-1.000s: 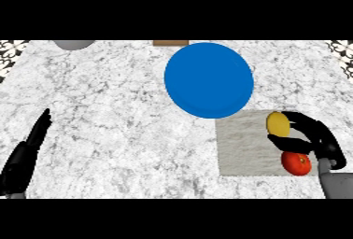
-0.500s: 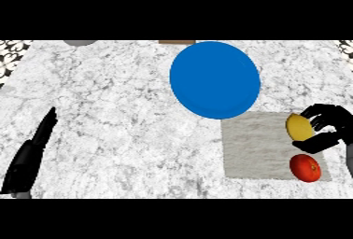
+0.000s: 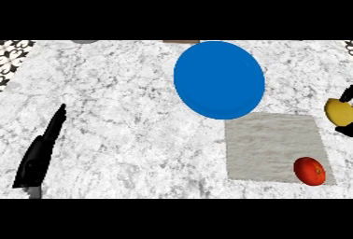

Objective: Pick the lemon from the placemat and place it in the plate

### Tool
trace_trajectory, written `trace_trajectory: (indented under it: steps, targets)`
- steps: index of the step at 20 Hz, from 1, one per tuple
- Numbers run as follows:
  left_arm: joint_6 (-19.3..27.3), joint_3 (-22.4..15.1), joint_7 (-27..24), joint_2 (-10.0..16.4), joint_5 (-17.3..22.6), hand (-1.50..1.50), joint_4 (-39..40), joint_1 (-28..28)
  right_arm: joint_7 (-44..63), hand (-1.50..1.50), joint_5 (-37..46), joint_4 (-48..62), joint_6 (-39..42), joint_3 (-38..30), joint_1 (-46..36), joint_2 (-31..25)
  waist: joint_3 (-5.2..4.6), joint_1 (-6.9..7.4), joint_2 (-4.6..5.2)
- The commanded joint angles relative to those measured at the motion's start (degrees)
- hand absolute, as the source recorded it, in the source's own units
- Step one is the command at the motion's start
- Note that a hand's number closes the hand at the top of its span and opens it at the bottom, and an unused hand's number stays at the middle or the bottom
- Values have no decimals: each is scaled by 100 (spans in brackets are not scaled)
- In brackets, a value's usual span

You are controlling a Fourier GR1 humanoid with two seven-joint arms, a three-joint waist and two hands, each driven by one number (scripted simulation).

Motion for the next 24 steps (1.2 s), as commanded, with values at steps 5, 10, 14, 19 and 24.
trace_trajectory:
  steps: [5, 10, 14, 19, 24]
  targets:
    - [104, 160, -303, 5, -50, 0, -4, 397, -1081, 150, 321, 674, -1226, -433, -833, -203, -18, -176, -83]
    - [-26, 338, -215, 123, 87, 0, 56, 243, -1831, 150, -72, 109, -1326, -761, -1086, -201, -21, -267, -114]
    - [72, 214, 125, 38, -86, 0, -84, 164, -2029, 150, -487, -443, -640, -758, -1374, 53, -23, -298, -124]
    - [-125, 339, 50, 52, 125, 0, -197, 326, -1116, 150, -593, -1823, -213, -428, -1302, 550, -29, -337, -145]
    - [-45, 342, 10, 11, -28, 0, -66, 175, -353, 150, -583, -2251, 108, -184, -1684, 1050, -28, -296, -119]
